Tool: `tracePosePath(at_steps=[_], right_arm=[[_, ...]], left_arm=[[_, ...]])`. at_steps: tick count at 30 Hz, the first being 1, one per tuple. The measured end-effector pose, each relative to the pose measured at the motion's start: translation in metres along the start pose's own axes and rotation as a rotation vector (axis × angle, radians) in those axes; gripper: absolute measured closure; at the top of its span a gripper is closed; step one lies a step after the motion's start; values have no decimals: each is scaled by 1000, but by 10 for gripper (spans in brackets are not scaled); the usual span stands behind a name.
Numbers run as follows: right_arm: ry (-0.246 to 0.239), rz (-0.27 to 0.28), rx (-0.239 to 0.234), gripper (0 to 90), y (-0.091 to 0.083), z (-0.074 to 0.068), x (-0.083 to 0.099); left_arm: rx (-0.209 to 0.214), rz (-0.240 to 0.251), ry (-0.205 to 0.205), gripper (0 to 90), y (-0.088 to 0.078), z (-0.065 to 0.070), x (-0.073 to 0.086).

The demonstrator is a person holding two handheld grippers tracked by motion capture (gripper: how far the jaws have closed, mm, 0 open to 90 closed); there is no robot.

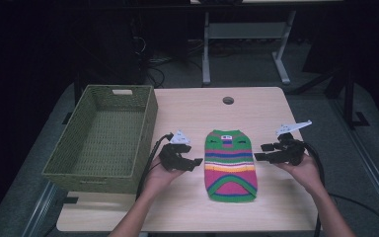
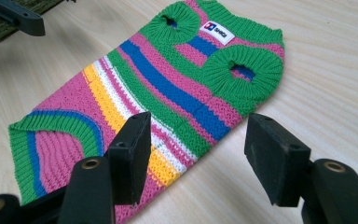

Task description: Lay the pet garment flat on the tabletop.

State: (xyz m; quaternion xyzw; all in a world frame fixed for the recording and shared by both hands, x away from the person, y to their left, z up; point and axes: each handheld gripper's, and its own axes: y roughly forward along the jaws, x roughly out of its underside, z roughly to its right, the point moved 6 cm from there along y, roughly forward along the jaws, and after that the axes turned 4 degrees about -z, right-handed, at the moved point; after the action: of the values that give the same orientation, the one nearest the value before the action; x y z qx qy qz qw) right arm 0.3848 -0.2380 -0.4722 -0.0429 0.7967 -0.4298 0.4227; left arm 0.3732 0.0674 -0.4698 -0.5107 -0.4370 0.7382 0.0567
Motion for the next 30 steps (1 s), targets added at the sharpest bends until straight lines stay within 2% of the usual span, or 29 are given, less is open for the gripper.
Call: tracePosePath(at_steps=[3,6,15,22,23,30], right_arm=[[-3,12,0,402,-2,-2,4],[-4,1,-4,397,-4,-3,6],[-6,8,-4,371,-10,-7,13],[-7,3,0,354,-12,-8,22],[-10,6,3,354,-13,-8,23],[-3,19,3,351,-15,-9,32]], left_arm=[[8,16,-17,311,-2,2,3],[5,8,-4,310,-5,5,6],[20,20,-13,303,-10,10,14],[9,13,-2,282,-15,15,18],[3,5,10,279,-15,15,19],[15,8,-2,267,-17,20,25]])
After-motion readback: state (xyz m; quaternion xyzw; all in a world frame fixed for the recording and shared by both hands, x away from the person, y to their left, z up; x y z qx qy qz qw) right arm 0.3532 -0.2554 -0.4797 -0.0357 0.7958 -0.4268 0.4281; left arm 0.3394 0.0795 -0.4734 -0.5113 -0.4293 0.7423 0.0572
